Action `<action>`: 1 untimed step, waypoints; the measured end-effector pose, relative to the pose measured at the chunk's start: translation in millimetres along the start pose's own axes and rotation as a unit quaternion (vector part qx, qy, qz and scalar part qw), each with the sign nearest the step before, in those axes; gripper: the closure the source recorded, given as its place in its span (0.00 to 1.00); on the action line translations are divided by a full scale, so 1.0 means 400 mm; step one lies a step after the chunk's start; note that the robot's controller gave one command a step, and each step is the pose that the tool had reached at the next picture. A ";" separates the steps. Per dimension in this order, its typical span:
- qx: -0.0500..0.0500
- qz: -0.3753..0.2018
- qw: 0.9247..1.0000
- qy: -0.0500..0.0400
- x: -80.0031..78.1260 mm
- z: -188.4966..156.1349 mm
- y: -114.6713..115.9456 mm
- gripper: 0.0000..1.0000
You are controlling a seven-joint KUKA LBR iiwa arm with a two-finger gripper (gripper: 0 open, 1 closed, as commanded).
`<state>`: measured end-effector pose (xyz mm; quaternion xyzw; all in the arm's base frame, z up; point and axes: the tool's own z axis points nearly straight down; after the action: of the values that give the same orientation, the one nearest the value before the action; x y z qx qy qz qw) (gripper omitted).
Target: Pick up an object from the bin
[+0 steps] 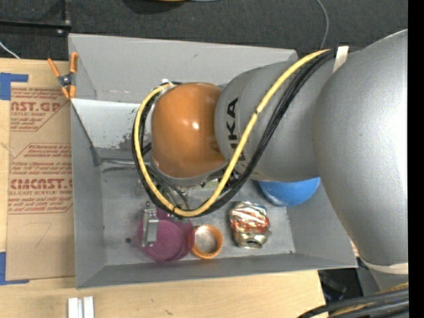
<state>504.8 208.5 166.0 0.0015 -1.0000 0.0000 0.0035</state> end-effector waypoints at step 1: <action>-0.001 0.001 1.000 -0.004 -0.005 -0.012 -0.003 0.00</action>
Offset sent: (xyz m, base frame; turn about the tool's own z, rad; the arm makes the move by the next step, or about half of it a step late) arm -0.0228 -0.0505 -0.0960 -0.7364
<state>507.0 207.1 170.7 0.0001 -1.0000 -0.0008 -0.0002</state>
